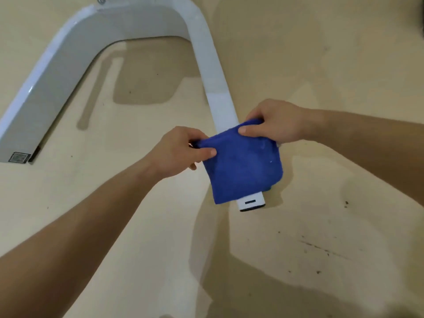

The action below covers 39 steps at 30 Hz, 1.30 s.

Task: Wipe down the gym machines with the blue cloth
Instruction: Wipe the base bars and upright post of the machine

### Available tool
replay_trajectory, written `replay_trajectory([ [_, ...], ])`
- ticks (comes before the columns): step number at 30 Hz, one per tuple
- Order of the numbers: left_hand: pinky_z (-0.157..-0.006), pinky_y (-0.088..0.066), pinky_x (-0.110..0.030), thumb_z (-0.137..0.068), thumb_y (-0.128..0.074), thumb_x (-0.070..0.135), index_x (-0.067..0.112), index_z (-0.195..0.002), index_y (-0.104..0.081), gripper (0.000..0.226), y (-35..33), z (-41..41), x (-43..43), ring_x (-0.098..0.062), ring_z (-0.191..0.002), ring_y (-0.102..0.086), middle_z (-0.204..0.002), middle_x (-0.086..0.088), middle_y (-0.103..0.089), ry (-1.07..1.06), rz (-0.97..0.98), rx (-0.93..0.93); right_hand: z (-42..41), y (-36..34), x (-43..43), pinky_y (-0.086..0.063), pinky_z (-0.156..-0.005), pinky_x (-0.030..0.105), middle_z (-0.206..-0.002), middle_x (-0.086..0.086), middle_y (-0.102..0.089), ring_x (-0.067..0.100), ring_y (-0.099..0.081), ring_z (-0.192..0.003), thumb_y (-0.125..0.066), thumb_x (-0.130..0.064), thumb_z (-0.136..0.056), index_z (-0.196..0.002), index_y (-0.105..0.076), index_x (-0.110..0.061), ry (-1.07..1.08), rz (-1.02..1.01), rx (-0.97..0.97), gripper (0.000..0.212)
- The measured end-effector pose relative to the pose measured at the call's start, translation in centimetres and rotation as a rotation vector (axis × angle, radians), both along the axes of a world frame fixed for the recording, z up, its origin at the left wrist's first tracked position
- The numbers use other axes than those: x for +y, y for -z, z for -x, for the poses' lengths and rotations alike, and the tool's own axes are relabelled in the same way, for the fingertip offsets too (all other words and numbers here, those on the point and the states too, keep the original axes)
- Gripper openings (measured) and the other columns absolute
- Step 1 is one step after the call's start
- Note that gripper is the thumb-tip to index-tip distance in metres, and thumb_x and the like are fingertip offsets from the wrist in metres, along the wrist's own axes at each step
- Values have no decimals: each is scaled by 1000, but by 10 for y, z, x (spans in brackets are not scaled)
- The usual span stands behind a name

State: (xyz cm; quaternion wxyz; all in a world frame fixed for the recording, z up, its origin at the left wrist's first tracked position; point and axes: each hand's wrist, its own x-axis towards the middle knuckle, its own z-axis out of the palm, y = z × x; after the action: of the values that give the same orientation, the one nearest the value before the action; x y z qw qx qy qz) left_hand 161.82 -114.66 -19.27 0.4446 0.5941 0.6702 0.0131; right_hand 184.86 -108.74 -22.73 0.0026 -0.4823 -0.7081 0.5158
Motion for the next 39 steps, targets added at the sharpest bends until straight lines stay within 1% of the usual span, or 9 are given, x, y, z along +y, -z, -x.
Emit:
replay_trajectory([
  [3, -56, -44, -26, -91, -66, 32, 19, -88, -68, 14, 17, 7, 12, -10, -60, -54, -67, 6, -62, -148, -18, -9, 1, 19, 12, -52, -56, 28, -90, 2, -68, 16, -64, -69, -60, -40, -95, -97, -67, -18, 57, -102, -31, 24],
  [7, -86, -55, -36, -90, -63, 45, 23, -134, -47, 52, 37, -7, -10, -11, -101, -61, -124, 7, -57, -515, -131, -28, 9, 32, -15, -44, -86, 26, -124, -4, -53, 11, -55, -101, -55, -39, -98, -135, -50, -21, 368, -303, 37, 42],
  [9, -97, -48, -31, -97, -54, 39, 21, -141, -39, 50, 44, -30, -31, -13, -113, -58, -133, 10, -52, -587, -150, -65, 17, 36, -40, -39, -95, 25, -136, 1, -46, 11, -51, -112, -48, -33, -101, -141, -45, -20, 474, -327, 74, 43],
  [12, -77, -44, -20, -103, -41, 30, 22, -127, -48, 26, 54, -66, -41, -4, -99, -59, -108, 19, -58, -629, -150, -207, 35, 44, -58, -39, -90, 27, -133, 2, -55, 13, -53, -108, -35, -30, -104, -122, -48, -26, 448, -199, 126, 23],
  [17, -78, -46, -22, -106, -33, 35, 22, -131, -50, 33, 72, -81, -14, -3, -91, -62, -104, 11, -64, -713, -208, -336, 45, 56, -46, -46, -99, 31, -121, -8, -64, 9, -60, -110, -29, -32, -108, -138, -45, -26, 445, 17, 388, 35],
  [24, -74, -47, -10, -107, -31, 34, 31, -134, -45, 31, 78, -95, -55, 4, -89, -63, -104, 17, -64, -719, -259, -370, 36, 56, -85, -39, -95, 8, -126, -19, -58, -9, -55, -113, -30, -28, -110, -147, -36, -29, 470, 82, 474, 38],
  [28, -73, -46, -10, -107, -30, 29, 30, -133, -43, 29, 70, -113, -117, -1, -89, -64, -101, 13, -65, -670, -278, -389, 18, 44, -144, -33, -87, -2, -120, -36, -48, -21, -49, -108, -31, -30, -108, -129, -26, -57, 428, 94, 445, 34],
  [35, -74, -36, 2, -107, -31, 29, 22, -140, -41, 35, 82, -91, -50, 18, -85, -54, -101, 24, -55, -631, -311, -318, 34, 66, -78, -38, -100, 13, -128, -7, -59, 0, -56, -115, -33, -30, -108, -143, -40, -21, 403, 7, 415, 37],
  [39, -91, -48, -26, -107, -31, 32, 15, -137, -45, 37, 81, -73, 33, -6, -92, -59, -107, 7, -61, -678, -325, -284, 61, 74, 6, -41, -108, 38, -130, 1, -61, 16, -58, -118, -30, -39, -107, -145, -39, -19, 437, -14, 370, 44],
])
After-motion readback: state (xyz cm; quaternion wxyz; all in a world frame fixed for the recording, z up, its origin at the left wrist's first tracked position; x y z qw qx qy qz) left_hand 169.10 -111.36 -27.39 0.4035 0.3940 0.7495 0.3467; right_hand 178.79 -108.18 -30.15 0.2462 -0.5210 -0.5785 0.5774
